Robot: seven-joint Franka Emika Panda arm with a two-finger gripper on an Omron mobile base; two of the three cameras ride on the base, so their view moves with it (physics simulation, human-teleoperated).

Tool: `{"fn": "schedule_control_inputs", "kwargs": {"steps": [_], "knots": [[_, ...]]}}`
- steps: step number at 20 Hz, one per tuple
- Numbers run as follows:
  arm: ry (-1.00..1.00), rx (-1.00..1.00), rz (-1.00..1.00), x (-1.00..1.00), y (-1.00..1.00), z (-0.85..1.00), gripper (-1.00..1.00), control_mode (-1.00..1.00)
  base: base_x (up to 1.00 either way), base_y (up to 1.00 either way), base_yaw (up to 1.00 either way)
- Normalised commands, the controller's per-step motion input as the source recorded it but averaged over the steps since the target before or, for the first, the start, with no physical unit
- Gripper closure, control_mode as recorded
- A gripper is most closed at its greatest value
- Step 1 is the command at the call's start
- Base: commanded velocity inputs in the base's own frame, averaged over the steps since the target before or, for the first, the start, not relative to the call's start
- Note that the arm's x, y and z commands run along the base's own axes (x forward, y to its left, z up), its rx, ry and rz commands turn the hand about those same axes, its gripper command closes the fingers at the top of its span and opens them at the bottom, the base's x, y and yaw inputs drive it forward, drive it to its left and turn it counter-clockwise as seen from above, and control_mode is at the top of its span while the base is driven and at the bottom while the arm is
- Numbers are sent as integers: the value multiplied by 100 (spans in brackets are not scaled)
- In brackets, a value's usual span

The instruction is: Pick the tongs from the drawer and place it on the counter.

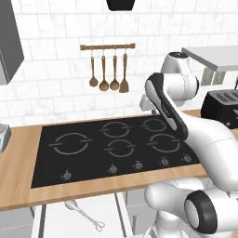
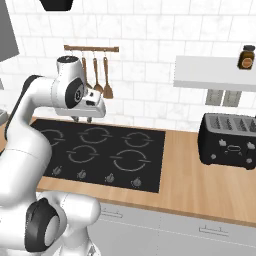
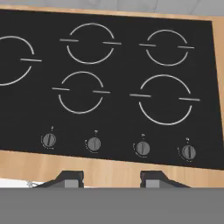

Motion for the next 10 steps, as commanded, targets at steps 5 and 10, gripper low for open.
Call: {"fn": "schedule_control_inputs", "kwargs": {"steps": [5, 10], "knots": [[0, 0, 0, -27, 10, -12, -100, -100, 0, 0, 0], [6, 0, 0, -58, 52, -29, -100, -100, 0, 0, 0]]}}
